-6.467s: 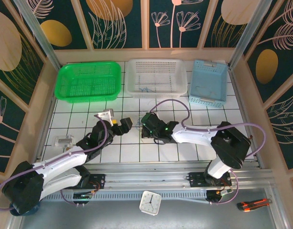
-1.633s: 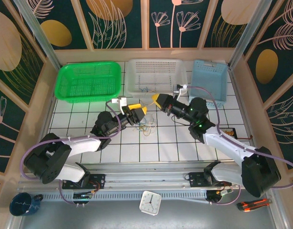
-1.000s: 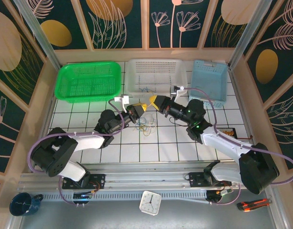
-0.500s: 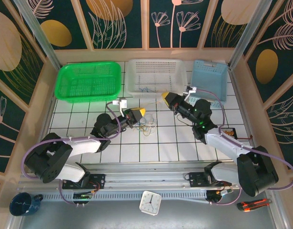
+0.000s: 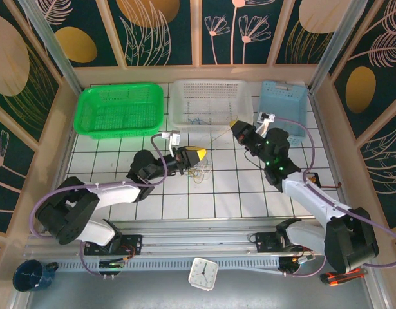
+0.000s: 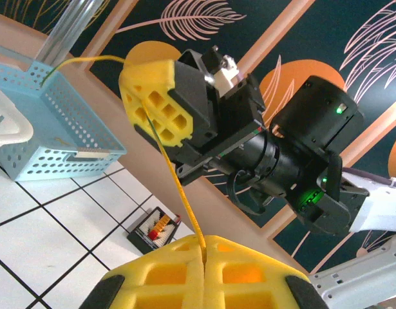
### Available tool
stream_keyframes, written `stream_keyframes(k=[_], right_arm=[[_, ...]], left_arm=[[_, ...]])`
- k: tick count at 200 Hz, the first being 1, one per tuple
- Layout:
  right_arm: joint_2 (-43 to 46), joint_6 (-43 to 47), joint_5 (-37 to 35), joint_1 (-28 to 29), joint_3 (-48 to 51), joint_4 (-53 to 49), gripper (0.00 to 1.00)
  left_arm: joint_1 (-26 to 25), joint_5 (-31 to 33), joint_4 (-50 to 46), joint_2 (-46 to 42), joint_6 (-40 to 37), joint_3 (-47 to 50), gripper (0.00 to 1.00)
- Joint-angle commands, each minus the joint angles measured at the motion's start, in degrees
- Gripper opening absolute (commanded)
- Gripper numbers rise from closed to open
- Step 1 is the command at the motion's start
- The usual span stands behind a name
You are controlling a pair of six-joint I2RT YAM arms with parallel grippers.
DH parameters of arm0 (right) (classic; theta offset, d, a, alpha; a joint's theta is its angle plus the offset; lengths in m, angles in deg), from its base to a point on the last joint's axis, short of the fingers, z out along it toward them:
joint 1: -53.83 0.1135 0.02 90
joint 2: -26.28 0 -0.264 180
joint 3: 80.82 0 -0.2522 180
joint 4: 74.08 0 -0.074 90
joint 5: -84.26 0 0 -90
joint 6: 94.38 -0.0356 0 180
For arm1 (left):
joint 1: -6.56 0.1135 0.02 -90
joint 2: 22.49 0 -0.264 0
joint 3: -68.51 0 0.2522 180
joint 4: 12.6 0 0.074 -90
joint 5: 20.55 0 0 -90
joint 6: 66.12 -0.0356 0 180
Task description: Untangle the cables
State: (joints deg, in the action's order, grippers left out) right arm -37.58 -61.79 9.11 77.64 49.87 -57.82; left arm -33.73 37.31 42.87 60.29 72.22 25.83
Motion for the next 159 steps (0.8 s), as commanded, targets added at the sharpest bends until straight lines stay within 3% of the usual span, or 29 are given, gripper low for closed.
stream_keyframes(k=[1, 35, 55, 96, 159], right_arm=[[-0.8, 5.1, -8.3, -3.3, -3.5, -1.8, 0.0], [-2.6, 8.6, -6.8, -8.4, -7.9, -5.1, 0.0], [-4.3, 11.3, -6.7, -12.5, -11.7, -8.0, 0.0], [-10.8, 16.5, -10.8, -20.8, -19.2, -12.8, 0.0], [-27.6, 19.6, -10.8, -29.2, -27.9, -15.1, 0.0]], left_arm=[[-0.2, -2.2, 2.8, 0.9, 0.6, -1.3, 0.04], [-0.2, -0.5, -0.5, 1.3, -1.2, -2.5, 0.3], [-0.2, 0.8, -3.1, 0.5, -2.6, -2.5, 0.36], [-0.2, 7.7, -9.0, -2.9, -5.3, -1.2, 0.59], [-0.1, 16.3, -16.1, -8.3, -7.3, 0.0, 0.86]])
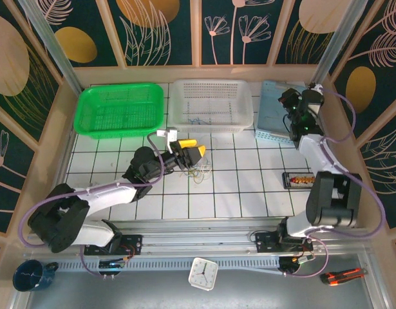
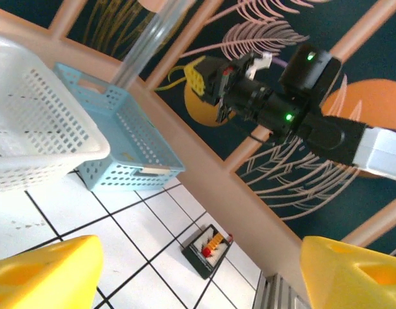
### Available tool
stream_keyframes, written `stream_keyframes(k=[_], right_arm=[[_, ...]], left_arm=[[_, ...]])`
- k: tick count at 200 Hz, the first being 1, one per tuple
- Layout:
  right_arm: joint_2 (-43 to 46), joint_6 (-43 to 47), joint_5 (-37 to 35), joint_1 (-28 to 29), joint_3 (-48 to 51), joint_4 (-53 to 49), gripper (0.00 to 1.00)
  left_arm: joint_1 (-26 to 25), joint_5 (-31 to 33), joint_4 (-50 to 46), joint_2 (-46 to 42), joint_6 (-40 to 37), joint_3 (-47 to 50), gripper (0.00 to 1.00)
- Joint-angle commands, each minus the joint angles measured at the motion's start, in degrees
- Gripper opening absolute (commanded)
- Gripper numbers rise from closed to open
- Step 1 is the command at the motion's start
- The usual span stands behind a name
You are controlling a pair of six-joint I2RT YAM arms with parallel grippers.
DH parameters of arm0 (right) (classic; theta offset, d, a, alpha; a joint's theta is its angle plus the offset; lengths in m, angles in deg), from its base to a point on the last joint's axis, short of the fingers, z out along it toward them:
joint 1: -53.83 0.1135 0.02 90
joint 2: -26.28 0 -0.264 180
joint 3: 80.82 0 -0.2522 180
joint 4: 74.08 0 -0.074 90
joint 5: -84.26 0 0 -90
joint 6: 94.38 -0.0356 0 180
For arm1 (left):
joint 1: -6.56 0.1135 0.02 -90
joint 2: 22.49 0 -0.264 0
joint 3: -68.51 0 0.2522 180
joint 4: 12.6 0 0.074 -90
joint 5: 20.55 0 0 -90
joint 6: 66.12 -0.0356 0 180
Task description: Untangle the cables
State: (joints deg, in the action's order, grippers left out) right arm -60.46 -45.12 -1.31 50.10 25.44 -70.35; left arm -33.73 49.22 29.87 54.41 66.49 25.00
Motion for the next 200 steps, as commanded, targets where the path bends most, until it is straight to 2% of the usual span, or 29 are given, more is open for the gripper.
stream_keyframes(k=[1, 10, 16, 30, 39, 49, 102, 137, 168, 200], right_arm=[[-5.0, 3.0, -0.3, -1.8, -3.7, -2.7, 0.0], [-7.4, 3.8, 0.1, -2.3, -5.1, -3.9, 0.01], [-8.8, 4.4, 0.4, -2.5, -5.9, -4.7, 0.11], [-11.9, 5.5, 2.2, -3.2, -8.3, -6.6, 0.43], [-13.1, 6.1, 3.0, -3.6, -9.4, -8.2, 0.52], [-13.3, 6.4, 3.8, -3.9, -9.7, -8.9, 0.57], [-5.5, 5.0, 7.3, -3.3, -5.7, -7.8, 0.58], [2.3, 3.6, 9.3, 0.0, -0.6, -6.8, 0.58], [9.7, 3.9, 9.1, 7.2, 4.2, -7.5, 0.58], [16.2, 4.5, 8.0, 18.7, 10.7, -8.8, 0.58]], left_arm=[[-0.1, 4.5, -3.2, -2.5, -1.5, 0.9, 0.86], [-0.1, 5.8, -4.2, -3.1, -1.5, 1.0, 0.9], [-0.1, 6.3, -4.7, -3.3, -1.5, 1.1, 0.92], [-0.1, 7.5, -5.6, -3.8, -1.2, 1.2, 0.96], [-0.1, 8.0, -6.1, -4.0, -1.0, 1.2, 0.99], [-0.1, 8.3, -6.4, -4.1, -0.9, 1.3, 0.99], [-0.1, 10.0, -7.1, -5.0, -0.2, 2.2, 0.99], [-0.1, 11.8, -8.7, -6.4, 0.3, 3.3, 0.99], [-0.1, 14.1, -10.0, -7.6, 0.8, 5.2, 0.99], [0.0, 17.2, -14.3, -8.3, 1.6, 6.6, 0.99]])
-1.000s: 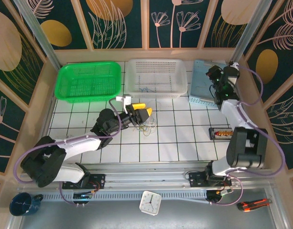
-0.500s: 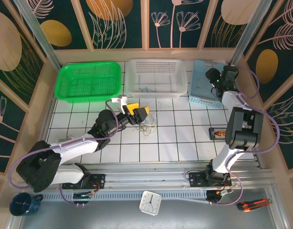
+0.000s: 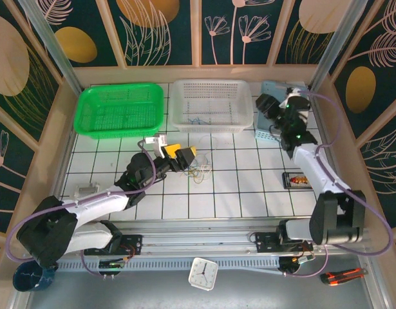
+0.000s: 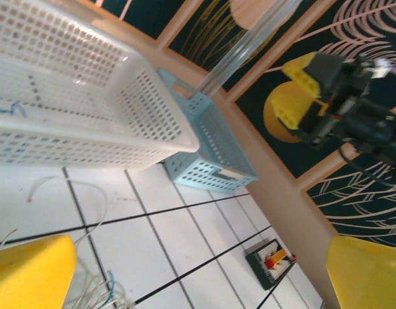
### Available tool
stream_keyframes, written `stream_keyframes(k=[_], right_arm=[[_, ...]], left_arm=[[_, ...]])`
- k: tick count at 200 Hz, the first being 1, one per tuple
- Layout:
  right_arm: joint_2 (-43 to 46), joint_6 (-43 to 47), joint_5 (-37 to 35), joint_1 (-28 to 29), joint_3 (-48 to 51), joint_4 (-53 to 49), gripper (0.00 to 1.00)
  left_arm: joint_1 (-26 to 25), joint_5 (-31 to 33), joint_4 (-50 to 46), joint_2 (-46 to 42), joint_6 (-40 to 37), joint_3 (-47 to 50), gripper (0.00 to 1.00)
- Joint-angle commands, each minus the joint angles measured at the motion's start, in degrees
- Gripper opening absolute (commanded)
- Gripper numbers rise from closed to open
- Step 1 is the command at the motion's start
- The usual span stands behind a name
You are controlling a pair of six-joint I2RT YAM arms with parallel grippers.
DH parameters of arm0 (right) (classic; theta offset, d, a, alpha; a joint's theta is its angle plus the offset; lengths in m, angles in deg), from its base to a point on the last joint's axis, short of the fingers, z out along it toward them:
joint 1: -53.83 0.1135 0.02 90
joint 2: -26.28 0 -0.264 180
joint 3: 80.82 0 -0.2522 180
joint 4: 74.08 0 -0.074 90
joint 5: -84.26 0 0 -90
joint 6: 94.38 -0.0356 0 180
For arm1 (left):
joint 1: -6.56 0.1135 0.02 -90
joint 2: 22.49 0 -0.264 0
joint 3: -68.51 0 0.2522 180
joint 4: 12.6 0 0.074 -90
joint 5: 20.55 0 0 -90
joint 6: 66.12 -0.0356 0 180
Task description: Untangle the cables
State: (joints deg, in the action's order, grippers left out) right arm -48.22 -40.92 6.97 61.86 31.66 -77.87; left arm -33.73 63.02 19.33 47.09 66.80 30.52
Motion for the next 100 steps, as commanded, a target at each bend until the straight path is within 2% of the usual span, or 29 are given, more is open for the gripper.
stream_keyframes(k=[1, 50, 78, 100], right_arm=[[4.1, 0.3, -0.4, 7.4, 4.7, -1.4, 0.58], [7.4, -0.9, -8.7, 27.8, 14.8, -2.6, 0.57], [5.4, -1.9, -14.9, 37.1, 16.3, -4.5, 0.53], [1.9, -2.1, -16.4, 42.3, 15.1, -5.4, 0.49]], left_arm=[[0.0, 3.6, -3.9, -1.0, 1.4, 1.1, 0.99], [1.1, 5.5, -11.0, -1.1, 4.1, 4.4, 0.98], [2.0, 4.4, -15.6, -0.9, 3.1, 4.8, 0.91], [2.6, 4.2, -17.0, -1.5, 3.0, 5.4, 0.9]])
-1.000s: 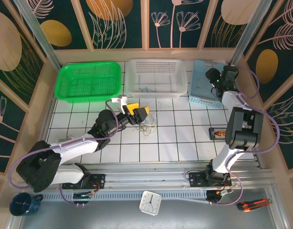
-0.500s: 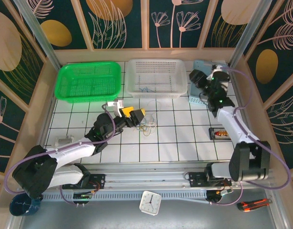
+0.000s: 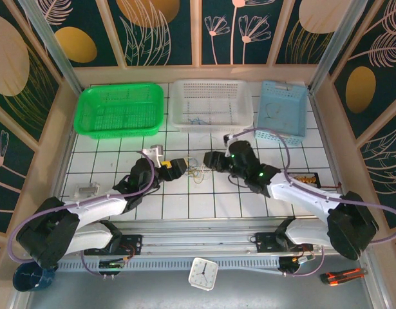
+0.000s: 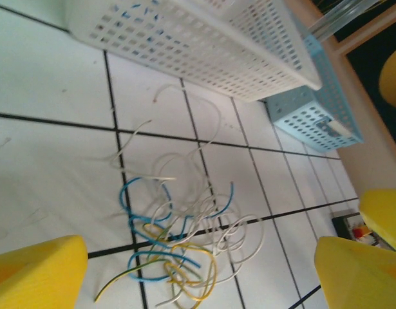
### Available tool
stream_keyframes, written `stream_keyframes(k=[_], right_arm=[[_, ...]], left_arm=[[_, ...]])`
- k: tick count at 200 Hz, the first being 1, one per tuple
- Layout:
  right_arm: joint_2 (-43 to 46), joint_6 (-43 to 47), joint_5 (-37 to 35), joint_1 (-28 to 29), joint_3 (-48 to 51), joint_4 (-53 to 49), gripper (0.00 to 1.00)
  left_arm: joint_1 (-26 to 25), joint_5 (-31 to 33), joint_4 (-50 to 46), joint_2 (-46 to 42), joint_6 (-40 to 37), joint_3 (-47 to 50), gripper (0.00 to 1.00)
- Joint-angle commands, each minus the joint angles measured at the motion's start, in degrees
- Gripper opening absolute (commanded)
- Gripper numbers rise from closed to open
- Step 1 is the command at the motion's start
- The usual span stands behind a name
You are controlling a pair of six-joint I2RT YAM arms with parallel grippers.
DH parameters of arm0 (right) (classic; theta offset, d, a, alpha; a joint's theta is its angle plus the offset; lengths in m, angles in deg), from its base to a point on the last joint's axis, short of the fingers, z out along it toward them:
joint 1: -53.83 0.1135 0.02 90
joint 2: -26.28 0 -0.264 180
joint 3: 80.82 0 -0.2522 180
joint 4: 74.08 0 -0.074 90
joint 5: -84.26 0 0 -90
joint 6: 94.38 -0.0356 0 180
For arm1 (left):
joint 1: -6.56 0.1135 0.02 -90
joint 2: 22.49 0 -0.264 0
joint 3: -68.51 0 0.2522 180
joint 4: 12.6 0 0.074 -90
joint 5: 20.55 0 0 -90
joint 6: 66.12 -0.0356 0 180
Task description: Untangle the cables
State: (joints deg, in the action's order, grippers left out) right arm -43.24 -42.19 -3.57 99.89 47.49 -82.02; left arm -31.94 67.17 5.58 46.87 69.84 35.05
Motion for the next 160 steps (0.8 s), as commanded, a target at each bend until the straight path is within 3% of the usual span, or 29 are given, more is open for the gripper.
stream_keyframes(k=[1, 57, 160], right_arm=[[-3.4, -0.8, -6.0, 4.4, -0.8, -1.3, 0.49], [-15.5, 2.8, -7.8, 10.8, -7.9, -5.1, 0.36], [-26.5, 17.1, -10.3, 12.9, -17.2, -12.8, 0.34]], left_arm=[[0.8, 0.0, -3.3, -1.3, 0.0, 1.0, 0.9], [3.4, -0.3, -1.7, -2.6, 2.9, 2.0, 0.97], [4.6, -0.7, -1.3, -3.3, 3.5, 1.9, 0.99]])
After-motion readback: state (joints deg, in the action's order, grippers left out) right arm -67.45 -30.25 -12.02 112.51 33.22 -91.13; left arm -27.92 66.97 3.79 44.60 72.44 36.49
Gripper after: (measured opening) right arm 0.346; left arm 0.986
